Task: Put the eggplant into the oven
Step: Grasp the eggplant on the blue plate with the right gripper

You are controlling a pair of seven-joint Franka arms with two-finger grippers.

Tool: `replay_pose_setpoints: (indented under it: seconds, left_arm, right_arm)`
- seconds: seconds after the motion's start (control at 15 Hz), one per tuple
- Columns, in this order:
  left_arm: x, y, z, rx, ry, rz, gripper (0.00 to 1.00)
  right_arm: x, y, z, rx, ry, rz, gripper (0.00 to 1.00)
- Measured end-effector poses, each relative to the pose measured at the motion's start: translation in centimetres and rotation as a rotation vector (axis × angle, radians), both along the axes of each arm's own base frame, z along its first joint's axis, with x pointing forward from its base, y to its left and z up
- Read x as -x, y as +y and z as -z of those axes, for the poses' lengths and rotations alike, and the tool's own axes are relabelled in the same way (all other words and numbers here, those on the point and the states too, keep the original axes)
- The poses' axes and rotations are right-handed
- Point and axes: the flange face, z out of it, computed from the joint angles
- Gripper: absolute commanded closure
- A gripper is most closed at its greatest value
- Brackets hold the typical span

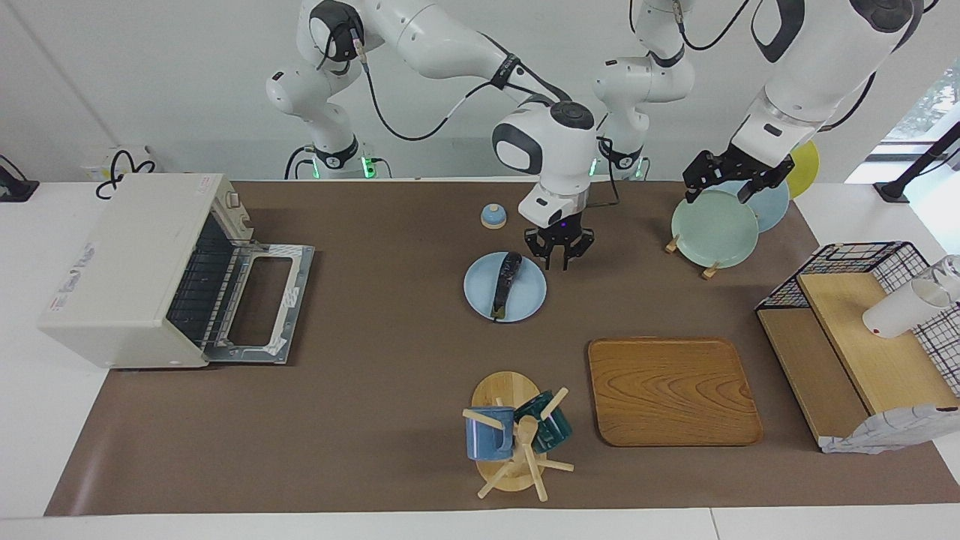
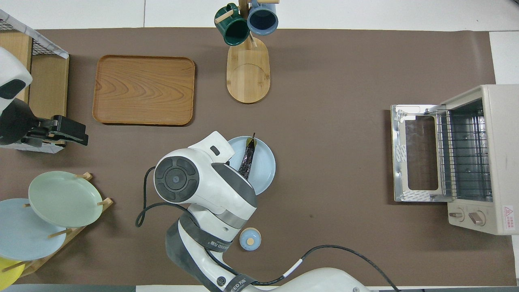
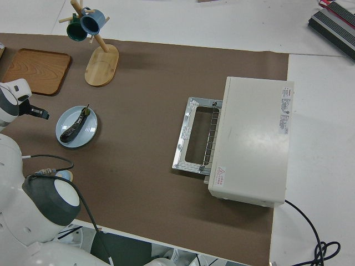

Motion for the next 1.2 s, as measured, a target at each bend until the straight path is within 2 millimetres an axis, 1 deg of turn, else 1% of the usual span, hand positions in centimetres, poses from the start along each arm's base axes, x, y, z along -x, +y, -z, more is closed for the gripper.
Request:
replay_pose_setpoints:
  seconds: [0.07,0.27,0.4,0.6,0.74,1.0,1.14,1.2]
  left_arm:
    - [0.0,0.0,0.0,-0.001,0.0,0.0,0.0]
    - [-0.1,0.1,0.1,-0.001,-0.002,0.032,0.0]
    - [-0.2,0.1,0.1,0.001,-0.004,0.046,0.0]
    - [-0.2,0.1,0.3,0.001,-0.001,0.052,0.0]
    - [-0.3,0.2,0.4,0.001,0.0,0.051,0.0]
    - [-0.6,0.3,0.2,0.003,-0.019,0.048,0.0]
    - [-0.7,0.3,0.0,0.003,-0.023,0.048,0.0]
    - [-0.7,0.3,-0.1,0.001,-0.025,0.049,0.0]
  right_arm:
    - [0.1,0.0,0.7,-0.013,-0.011,-0.007,0.66]
    - [0.8,0.1,3.5,-0.03,-0.025,-0.024,0.65]
    - [1.3,0.2,4.9,0.002,-0.029,-0.047,0.64]
    - [2.1,0.1,6.6,0.067,-0.052,-0.102,0.65]
    - [2.3,-0.1,7.2,0.08,-0.053,-0.118,0.65]
    - [2.4,-0.2,7.5,0.078,-0.055,-0.128,0.65]
    - [2.5,-0.3,7.9,0.077,-0.054,-0.13,0.67]
    - [2.7,-0.4,8.2,0.081,-0.051,-0.13,0.72]
